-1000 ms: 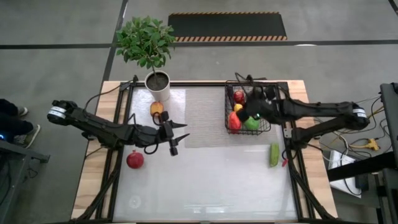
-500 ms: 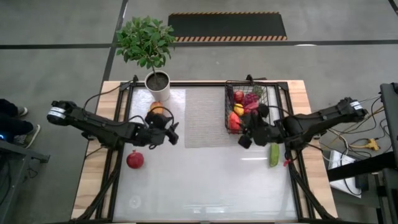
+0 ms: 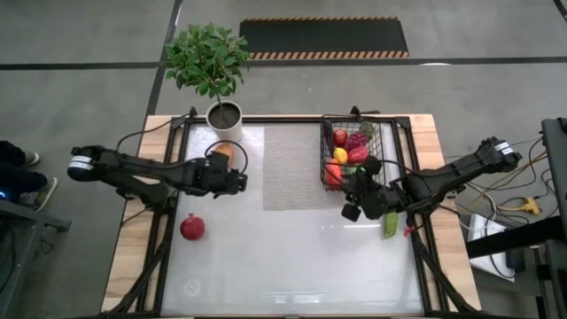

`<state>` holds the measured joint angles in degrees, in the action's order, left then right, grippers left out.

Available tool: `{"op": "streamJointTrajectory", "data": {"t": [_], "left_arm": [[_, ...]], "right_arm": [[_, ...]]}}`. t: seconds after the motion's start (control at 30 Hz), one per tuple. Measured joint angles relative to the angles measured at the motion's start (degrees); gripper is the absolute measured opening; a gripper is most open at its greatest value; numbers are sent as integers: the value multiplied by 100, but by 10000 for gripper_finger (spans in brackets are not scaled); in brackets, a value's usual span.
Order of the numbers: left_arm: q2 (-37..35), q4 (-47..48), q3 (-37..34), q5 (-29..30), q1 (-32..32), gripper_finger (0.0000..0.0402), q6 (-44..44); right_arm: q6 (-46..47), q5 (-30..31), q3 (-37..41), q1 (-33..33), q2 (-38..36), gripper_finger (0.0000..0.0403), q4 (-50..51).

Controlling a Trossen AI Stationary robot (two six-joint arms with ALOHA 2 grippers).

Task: Build produce basket
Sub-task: Put the yellow apple into the wire basket

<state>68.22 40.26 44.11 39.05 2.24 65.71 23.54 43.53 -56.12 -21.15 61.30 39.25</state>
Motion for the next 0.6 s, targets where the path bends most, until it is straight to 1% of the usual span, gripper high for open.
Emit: {"op": "streamJointTrajectory", "data": {"t": [0.13,0.23,0.3,0.5,0.6], "left_arm": [[352,380,210,-253,-204,152,143],[718,792,390,-281,-329,143,147],[883,856,516,-285,-407,141,146],[1082,930,626,-271,-616,143,11],[1078,936,596,-271,-725,160,-9]], "right_arm": [[-15,0,124,2,0,125,-160],[-45,3,216,2,-2,129,-191],[-52,11,258,2,-2,130,-188],[-83,15,285,2,-2,125,-219],[-169,20,285,2,-2,123,-228]]}}
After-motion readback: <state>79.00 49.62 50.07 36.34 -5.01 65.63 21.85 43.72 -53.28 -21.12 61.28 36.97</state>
